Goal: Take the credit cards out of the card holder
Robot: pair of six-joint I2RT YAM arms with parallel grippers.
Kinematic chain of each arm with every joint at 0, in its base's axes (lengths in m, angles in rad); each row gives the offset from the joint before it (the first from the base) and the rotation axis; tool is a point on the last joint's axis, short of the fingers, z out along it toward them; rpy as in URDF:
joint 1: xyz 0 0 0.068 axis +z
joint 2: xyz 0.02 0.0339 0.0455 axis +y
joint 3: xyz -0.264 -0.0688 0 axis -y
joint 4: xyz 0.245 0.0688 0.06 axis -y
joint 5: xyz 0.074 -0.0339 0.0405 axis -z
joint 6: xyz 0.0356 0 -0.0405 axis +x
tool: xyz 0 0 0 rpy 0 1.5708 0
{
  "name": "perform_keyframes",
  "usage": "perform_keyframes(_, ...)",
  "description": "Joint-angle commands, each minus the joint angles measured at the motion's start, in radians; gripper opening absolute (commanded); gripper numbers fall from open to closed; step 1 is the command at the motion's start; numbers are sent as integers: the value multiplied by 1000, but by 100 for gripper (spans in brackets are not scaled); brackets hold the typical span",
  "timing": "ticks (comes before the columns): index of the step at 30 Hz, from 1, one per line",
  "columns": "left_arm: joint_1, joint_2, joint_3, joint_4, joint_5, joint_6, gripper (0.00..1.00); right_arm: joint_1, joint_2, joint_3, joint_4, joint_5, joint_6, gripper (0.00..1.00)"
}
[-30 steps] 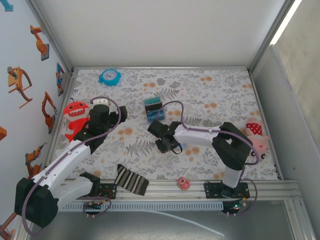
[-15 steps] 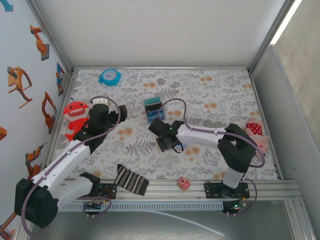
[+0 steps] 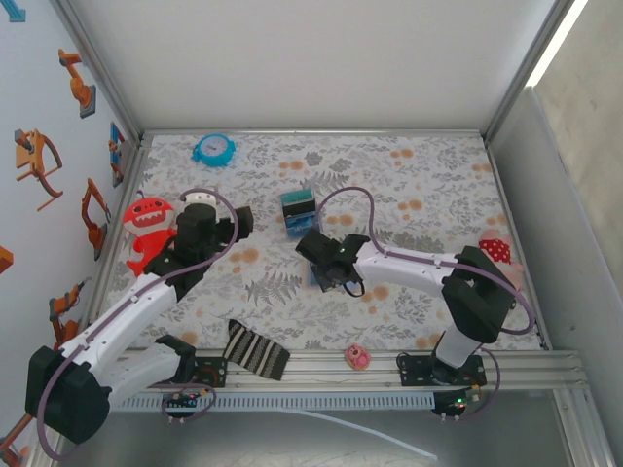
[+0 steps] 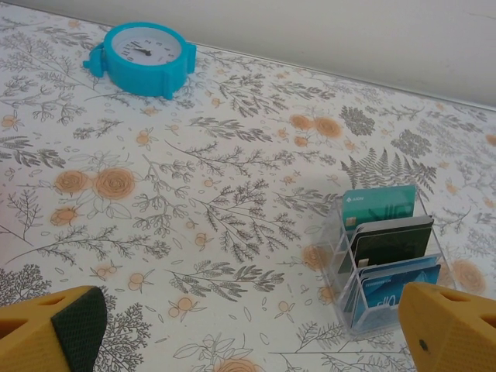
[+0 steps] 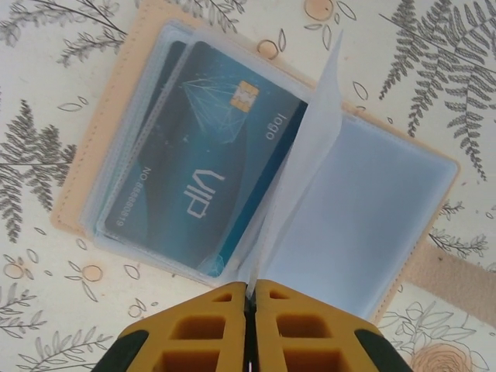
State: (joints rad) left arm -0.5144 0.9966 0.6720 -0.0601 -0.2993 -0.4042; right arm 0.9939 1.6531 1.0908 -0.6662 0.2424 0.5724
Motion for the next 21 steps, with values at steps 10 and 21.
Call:
perform_keyframes(10,-80,-4,-6,67,-34,65,97,-68,-52,-99,13,14,39,12)
perform_keyframes(21,-107,1,-31,66,-33,66,97,-144,-62,-147,87,-26,-19,13)
